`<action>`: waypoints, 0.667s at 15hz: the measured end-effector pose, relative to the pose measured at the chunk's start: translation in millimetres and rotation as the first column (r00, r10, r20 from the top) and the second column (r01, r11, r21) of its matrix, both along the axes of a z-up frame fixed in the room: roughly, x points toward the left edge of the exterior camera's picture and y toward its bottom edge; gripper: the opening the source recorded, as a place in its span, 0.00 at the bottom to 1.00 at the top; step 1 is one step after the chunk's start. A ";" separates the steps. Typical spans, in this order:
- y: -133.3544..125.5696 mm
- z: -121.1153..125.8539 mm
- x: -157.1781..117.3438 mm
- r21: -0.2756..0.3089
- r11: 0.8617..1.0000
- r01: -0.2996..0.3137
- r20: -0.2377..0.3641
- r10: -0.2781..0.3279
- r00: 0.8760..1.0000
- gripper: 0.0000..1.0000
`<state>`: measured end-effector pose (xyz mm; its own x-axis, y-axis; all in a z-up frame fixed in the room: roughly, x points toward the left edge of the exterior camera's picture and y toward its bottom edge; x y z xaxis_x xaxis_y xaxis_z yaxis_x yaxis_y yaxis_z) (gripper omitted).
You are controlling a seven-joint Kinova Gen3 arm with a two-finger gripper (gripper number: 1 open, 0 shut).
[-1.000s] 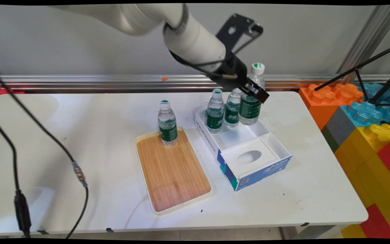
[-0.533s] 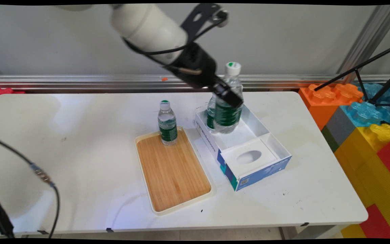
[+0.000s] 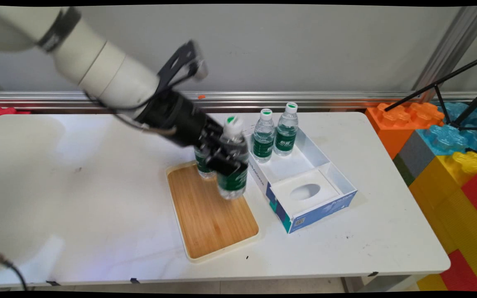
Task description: Place the picked object on the tray
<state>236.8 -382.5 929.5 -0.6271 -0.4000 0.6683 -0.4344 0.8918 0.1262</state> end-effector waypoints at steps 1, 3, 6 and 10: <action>4.8 -11.9 5.0 -0.011 1.000 0.016 0.005 -0.016 1.000 0.00; 9.8 -31.0 7.8 -0.034 0.999 0.038 0.008 -0.038 0.999 0.00; 10.9 -57.1 5.6 -0.057 0.997 0.057 0.013 -0.056 0.998 0.00; 9.6 -94.2 -1.3 -0.070 0.995 0.069 0.019 -0.068 0.997 0.00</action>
